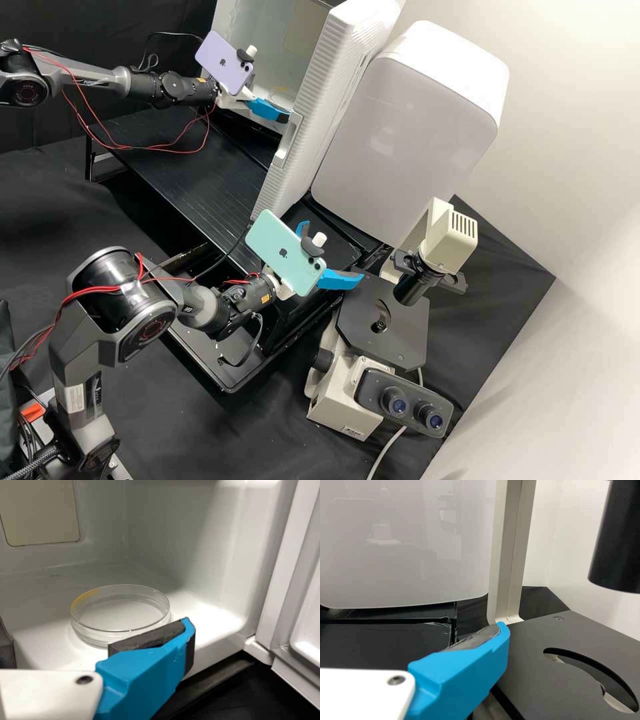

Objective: Take the petri dish out of the incubator

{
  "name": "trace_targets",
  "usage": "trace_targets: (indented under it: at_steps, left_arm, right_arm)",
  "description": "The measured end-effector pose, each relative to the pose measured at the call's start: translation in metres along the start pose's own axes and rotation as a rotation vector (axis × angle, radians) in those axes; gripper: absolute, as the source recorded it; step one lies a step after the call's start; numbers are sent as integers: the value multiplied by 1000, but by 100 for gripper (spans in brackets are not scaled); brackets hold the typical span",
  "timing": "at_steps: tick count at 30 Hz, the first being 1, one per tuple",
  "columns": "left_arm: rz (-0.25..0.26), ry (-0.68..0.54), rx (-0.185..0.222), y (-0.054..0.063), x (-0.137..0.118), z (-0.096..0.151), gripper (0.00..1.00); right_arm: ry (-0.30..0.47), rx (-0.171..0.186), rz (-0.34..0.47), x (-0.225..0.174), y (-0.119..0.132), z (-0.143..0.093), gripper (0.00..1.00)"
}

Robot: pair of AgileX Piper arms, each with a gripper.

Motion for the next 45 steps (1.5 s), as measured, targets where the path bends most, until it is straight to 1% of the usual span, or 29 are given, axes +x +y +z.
trace_targets:
  at_steps: [2, 4, 9, 14, 16, 17, 18, 21, 22, 29, 36, 45]
  left_arm:
    - [1, 3, -8, 1, 0, 0, 100]
    - [1, 4, 1, 2, 0, 0, 100]
    - [-3, 7, 3, 1, 0, 0, 100]
    - [3, 9, -7, 4, 0, 0, 100]
    - [-1, 14, -4, 2, 4, 0, 100]
    - [-1, 15, -11, 2, 6, 0, 100]
    - [-2, 16, -1, 1, 7, 0, 100]
    - [5, 14, -3, 3, 9, 0, 100]
    - [9, 12, -12, 2, 10, 0, 100]
    - [38, -32, -22, -6, 16, 2, 100]
    - [49, -43, 0, -11, 18, 2, 100]
    - [52, -31, 0, -12, 19, 0, 100]
  right_arm:
    - [0, 0, 0, 0, 0, 0, 100]
    - [0, 0, 0, 0, 0, 0, 100]
    - [0, 0, 0, 0, 0, 0, 100]
    - [0, 0, 0, 0, 0, 0, 100]
    - [0, 0, 0, 0, 0, 0, 100]
    - [0, 0, 0, 0, 0, 0, 100]
    - [0, 0, 0, 0, 0, 0, 100]
    - [0, 0, 0, 0, 0, 0, 100]
    - [0, 0, 0, 0, 0, 0, 100]
    - [0, 0, 0, 0, 0, 0, 100]
    - [0, 0, 0, 0, 0, 0, 100]
    - [0, 0, 0, 0, 0, 0, 100]
